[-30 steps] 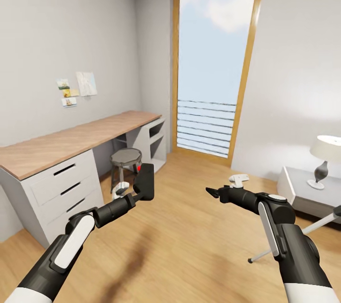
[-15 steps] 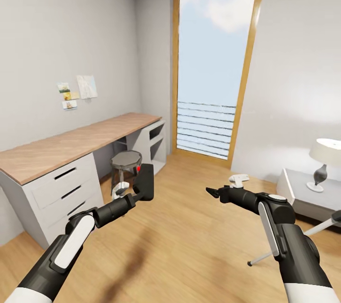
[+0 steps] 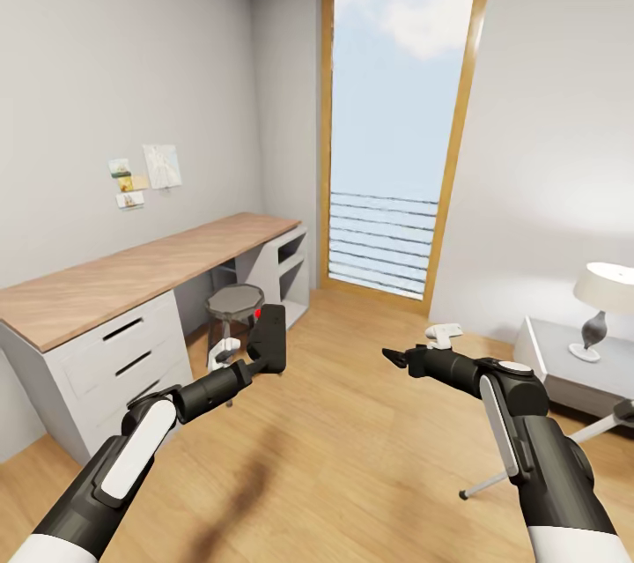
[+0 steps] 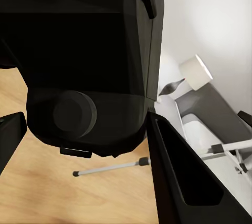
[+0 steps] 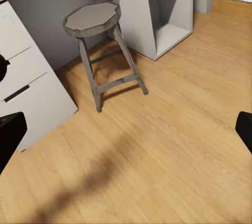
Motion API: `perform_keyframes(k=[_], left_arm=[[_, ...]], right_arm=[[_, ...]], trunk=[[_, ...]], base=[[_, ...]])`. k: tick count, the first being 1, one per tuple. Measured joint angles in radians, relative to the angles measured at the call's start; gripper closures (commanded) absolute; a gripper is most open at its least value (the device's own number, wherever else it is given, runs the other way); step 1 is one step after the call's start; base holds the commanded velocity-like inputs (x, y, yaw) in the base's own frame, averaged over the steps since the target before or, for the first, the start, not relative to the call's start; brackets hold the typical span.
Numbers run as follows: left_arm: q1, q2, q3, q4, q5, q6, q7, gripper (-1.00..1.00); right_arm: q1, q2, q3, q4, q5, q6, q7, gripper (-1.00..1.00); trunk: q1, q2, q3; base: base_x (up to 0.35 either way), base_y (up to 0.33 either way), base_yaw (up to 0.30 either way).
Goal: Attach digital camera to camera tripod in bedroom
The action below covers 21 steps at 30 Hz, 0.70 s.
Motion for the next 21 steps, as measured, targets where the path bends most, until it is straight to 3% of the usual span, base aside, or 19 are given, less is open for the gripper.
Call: perform_keyframes(k=[21], left_arm=[[0.000,-0.001,-0.001,0.001,0.000,0.001,0.000,1.00]], right_arm=[[0.000,0.003,0.003,0.011,-0.003,-0.002,-0.004,-1.00]], trunk=[[-0.081,0.147,0.066]], base=[[0.000,0.000,0.000]])
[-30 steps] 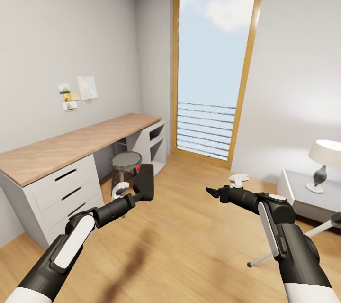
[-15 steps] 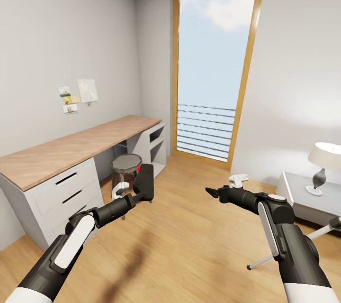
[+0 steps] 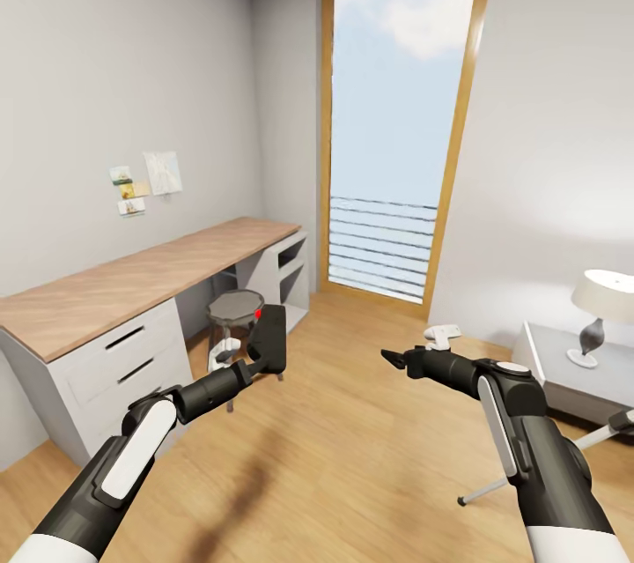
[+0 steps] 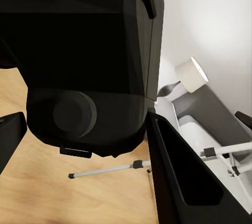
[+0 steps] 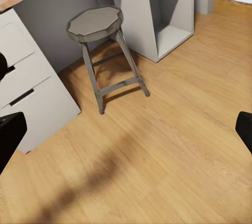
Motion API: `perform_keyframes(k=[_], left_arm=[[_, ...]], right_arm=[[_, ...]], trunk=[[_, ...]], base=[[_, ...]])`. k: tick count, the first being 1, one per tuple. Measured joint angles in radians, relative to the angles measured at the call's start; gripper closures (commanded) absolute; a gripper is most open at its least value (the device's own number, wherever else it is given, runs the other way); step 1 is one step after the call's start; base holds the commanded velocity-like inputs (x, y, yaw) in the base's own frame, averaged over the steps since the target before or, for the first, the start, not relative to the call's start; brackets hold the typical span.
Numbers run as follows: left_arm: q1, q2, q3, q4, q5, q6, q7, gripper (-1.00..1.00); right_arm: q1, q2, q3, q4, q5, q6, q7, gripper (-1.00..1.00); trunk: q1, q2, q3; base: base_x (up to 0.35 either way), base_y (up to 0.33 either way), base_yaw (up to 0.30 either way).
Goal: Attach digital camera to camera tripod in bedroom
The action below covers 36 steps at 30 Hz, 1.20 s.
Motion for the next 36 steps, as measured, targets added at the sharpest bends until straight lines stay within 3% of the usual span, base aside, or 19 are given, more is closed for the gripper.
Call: perform_keyframes(k=[36], left_arm=[[0.000,0.000,0.001,0.012,-0.002,0.000,0.000,1.00]], right_arm=[[0.000,0.000,0.000,0.001,-0.001,-0.002,-0.001,-1.00]], trunk=[[-0.138,0.252,0.113]], base=[[0.000,0.000,0.000]])
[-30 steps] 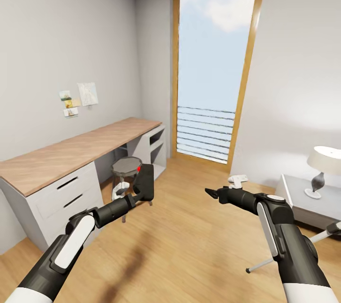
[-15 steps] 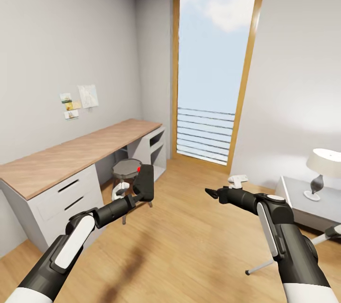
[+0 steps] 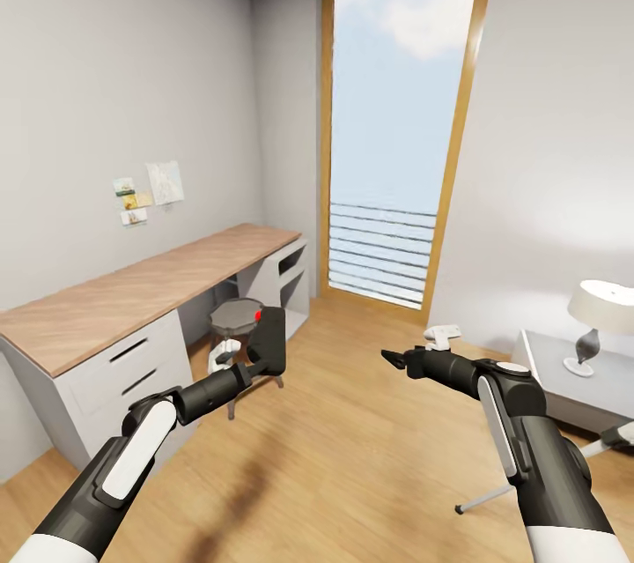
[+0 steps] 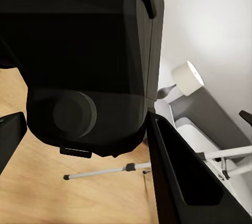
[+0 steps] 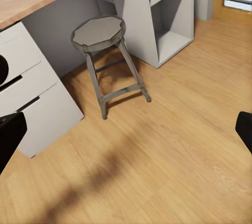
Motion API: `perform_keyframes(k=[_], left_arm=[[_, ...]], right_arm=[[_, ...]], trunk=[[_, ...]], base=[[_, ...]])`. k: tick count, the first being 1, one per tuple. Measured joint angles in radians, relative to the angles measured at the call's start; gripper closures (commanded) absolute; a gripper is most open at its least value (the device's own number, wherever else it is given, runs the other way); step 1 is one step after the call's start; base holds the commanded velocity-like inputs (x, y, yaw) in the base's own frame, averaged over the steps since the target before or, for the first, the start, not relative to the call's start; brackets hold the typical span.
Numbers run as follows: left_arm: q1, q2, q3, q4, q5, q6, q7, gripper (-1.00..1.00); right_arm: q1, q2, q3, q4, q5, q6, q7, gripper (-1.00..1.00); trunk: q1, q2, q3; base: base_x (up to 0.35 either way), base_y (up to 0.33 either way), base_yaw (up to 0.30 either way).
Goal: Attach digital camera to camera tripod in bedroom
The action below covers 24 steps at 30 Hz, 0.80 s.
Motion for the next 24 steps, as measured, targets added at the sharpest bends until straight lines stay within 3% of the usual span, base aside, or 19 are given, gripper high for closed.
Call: perform_keyframes(k=[24], left_arm=[[0.000,0.000,0.000,-0.001,0.000,0.000,0.001,1.00]], right_arm=[[0.000,0.000,0.002,0.001,0.000,0.000,-0.001,-1.00]], trunk=[[-0.092,0.168,0.075]], base=[[0.000,0.000,0.000]])
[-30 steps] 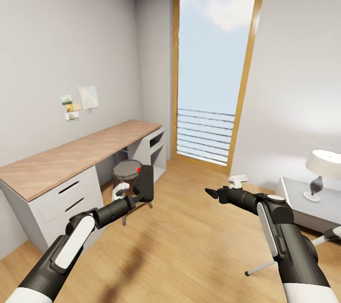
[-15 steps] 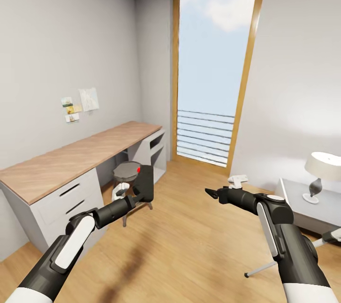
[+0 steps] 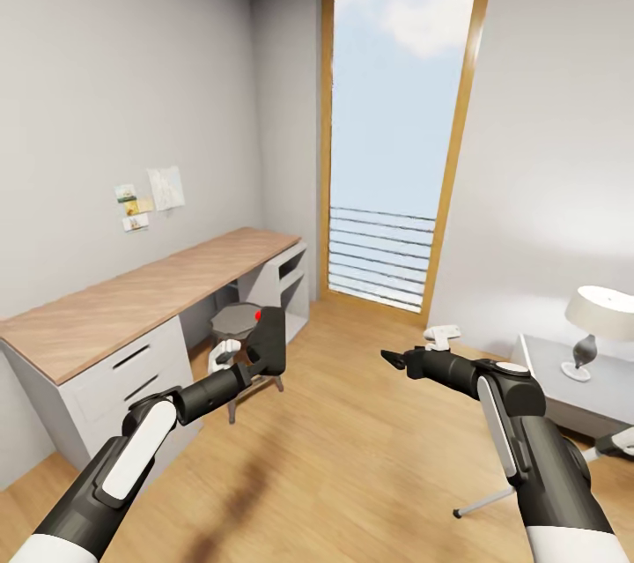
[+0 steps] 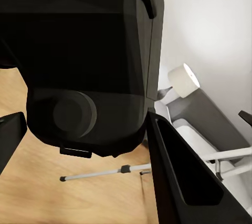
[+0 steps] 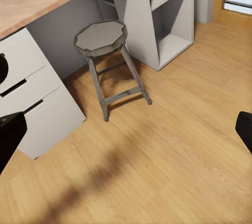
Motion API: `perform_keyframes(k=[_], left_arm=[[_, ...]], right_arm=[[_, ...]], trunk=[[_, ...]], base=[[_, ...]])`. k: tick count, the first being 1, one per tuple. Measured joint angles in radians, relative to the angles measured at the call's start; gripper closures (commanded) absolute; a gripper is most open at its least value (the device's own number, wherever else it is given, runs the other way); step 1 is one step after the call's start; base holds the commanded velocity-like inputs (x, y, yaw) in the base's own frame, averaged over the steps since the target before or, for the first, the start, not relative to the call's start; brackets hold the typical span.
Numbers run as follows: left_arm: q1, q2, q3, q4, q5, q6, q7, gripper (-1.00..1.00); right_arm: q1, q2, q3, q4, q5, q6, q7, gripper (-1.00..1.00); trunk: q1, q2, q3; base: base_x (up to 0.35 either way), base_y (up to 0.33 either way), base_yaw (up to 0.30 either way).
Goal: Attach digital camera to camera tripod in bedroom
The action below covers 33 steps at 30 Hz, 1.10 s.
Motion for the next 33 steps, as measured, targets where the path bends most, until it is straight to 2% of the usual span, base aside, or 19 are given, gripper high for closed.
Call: perform_keyframes(k=[33], left_arm=[[0.000,-0.002,-0.001,-0.001,0.000,0.000,0.000,1.00]], right_arm=[[0.000,0.000,0.000,0.001,0.000,0.000,0.000,-1.00]], trunk=[[-0.127,0.231,0.104]], base=[[0.000,0.000,0.000]])
